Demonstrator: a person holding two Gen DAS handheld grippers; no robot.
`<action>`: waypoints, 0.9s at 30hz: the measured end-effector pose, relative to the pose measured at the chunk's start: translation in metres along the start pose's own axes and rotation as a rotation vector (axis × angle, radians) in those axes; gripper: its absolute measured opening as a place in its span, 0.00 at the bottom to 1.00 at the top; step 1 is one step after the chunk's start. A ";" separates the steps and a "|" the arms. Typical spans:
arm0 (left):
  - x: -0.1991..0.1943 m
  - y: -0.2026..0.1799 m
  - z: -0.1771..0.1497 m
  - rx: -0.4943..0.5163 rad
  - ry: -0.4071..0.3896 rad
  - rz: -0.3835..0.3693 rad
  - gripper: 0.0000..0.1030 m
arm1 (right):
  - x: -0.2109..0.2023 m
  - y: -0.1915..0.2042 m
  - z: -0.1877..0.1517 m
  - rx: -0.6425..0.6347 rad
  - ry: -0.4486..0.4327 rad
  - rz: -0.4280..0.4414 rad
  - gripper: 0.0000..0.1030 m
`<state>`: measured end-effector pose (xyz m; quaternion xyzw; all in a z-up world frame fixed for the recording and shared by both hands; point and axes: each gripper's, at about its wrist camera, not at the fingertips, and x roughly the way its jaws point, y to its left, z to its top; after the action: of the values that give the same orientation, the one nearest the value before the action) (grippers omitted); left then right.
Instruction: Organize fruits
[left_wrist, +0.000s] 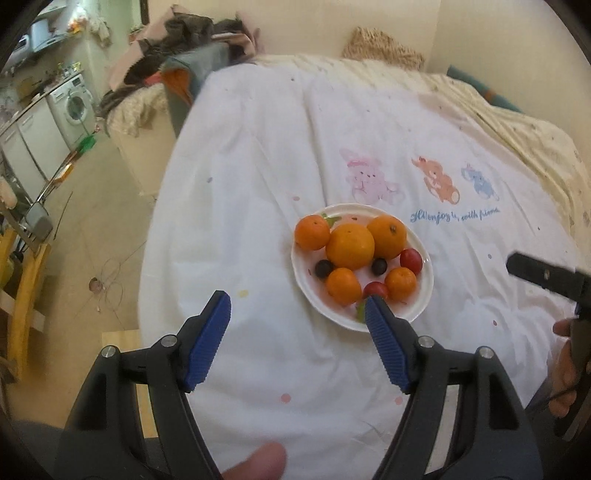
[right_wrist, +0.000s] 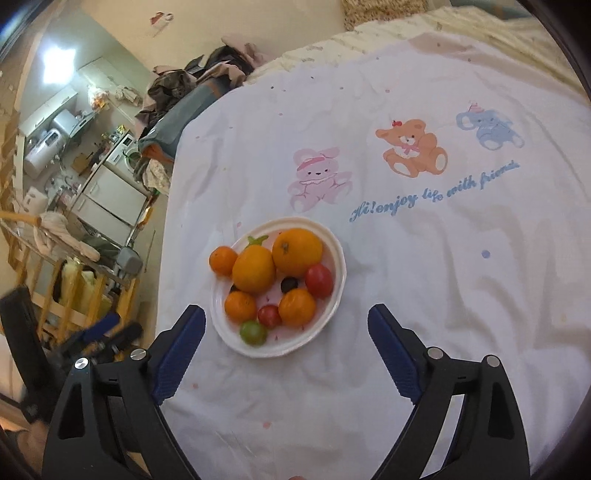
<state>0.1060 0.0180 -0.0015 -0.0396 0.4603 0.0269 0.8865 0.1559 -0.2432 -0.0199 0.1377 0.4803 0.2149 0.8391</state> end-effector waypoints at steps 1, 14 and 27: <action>-0.003 0.001 -0.003 -0.007 -0.008 -0.003 0.70 | -0.004 0.003 -0.005 -0.013 -0.011 -0.011 0.90; -0.036 -0.007 -0.037 0.011 -0.123 0.024 1.00 | -0.027 0.035 -0.059 -0.091 -0.149 -0.137 1.00; -0.039 -0.008 -0.038 -0.014 -0.161 0.012 1.00 | -0.031 0.048 -0.062 -0.160 -0.210 -0.194 1.00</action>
<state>0.0535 0.0059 0.0093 -0.0407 0.3874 0.0388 0.9202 0.0771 -0.2151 -0.0069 0.0449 0.3824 0.1549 0.9098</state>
